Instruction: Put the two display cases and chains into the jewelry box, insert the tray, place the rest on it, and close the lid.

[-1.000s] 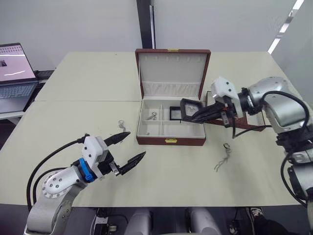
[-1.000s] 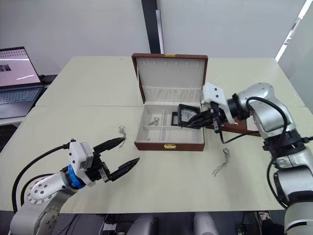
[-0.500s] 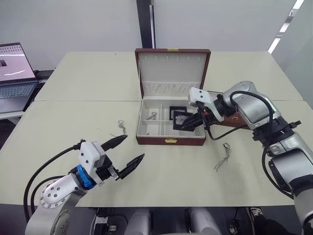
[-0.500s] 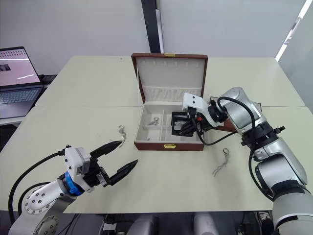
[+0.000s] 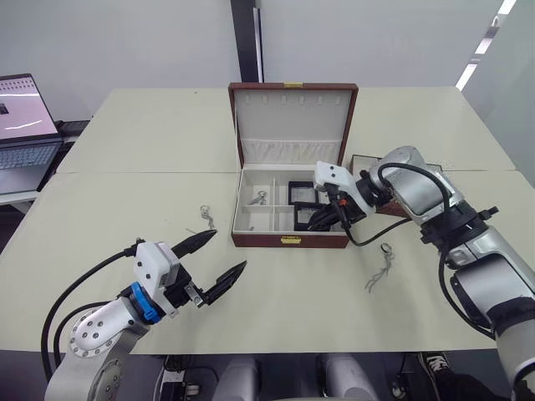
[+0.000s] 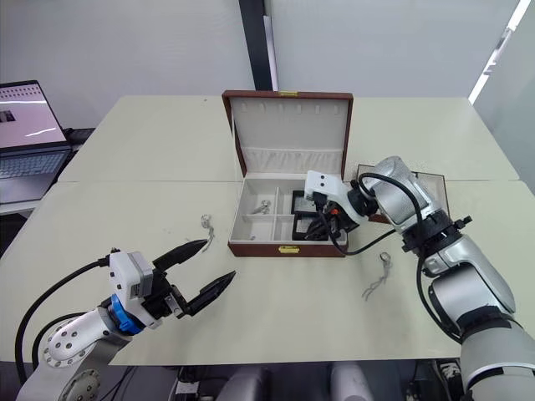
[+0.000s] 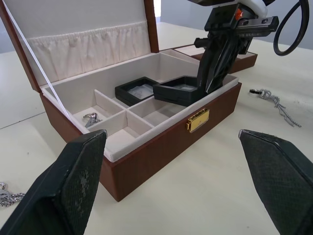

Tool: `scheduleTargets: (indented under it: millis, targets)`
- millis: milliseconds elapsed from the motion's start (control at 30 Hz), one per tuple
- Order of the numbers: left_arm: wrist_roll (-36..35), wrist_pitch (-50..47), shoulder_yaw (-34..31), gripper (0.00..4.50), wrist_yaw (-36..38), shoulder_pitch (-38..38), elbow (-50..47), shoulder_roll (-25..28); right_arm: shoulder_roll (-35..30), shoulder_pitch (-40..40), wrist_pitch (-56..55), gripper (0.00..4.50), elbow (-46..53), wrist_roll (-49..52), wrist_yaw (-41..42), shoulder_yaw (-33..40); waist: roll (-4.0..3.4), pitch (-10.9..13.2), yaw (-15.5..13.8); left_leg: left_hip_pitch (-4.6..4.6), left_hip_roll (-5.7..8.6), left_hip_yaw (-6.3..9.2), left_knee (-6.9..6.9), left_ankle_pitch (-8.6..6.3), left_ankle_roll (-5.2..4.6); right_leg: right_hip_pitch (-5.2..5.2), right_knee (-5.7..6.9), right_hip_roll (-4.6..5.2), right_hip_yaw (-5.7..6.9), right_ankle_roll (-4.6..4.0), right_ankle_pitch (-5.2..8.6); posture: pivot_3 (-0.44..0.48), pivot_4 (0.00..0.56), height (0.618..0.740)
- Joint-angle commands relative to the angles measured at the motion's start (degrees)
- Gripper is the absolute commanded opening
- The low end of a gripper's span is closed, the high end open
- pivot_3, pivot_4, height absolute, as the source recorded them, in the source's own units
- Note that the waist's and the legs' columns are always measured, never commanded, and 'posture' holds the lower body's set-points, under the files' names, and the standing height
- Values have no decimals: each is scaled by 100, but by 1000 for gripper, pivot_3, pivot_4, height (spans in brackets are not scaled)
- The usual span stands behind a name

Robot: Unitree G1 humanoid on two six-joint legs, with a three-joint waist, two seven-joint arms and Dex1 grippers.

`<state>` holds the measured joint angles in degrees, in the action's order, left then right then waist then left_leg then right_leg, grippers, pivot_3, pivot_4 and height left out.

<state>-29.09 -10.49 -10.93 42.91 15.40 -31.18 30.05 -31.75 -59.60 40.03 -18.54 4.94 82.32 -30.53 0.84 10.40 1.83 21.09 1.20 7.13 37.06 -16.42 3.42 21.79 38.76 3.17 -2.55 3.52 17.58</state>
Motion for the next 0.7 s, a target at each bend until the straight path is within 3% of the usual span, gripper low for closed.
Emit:
scheduleTargets:
  millis: [33,100,167,533,633,700]
  targets:
    - [-7,111,-27,4500,-35,-7,-169,-11,22,-97,-192,0,-14,-87,-2,77,0,0,1,0,0,0,0,0,0,0,0,0,0,0,0,0,150,740]
    - [6,117,-24,4500,-32,10,-179,-10,48,-87,-295,0,-35,-99,5,108,0,0,1,0,0,0,-1,0,0,1,0,0,0,0,0,0,150,740]
    - [15,122,-23,4500,-30,15,-182,-8,96,-100,-375,716,-93,-112,-32,161,0,0,1,0,0,0,-1,0,0,2,0,0,0,0,0,0,150,740]
    - [43,65,27,4500,-24,-118,-119,24,284,-348,-462,3459,-432,-8,-233,671,-1,0,2,2,0,0,-1,1,1,3,1,0,0,0,0,0,150,740]
    - [66,3,32,4500,-17,-170,-82,79,291,-346,-428,4483,-441,108,-279,897,-1,0,1,3,0,1,-1,1,1,4,1,0,1,0,0,0,150,740]
    - [38,-145,-50,4500,-61,-243,-6,149,227,-239,-393,4483,-274,368,-297,1260,-1,1,2,4,1,1,-2,1,1,5,1,0,0,0,0,0,150,740]
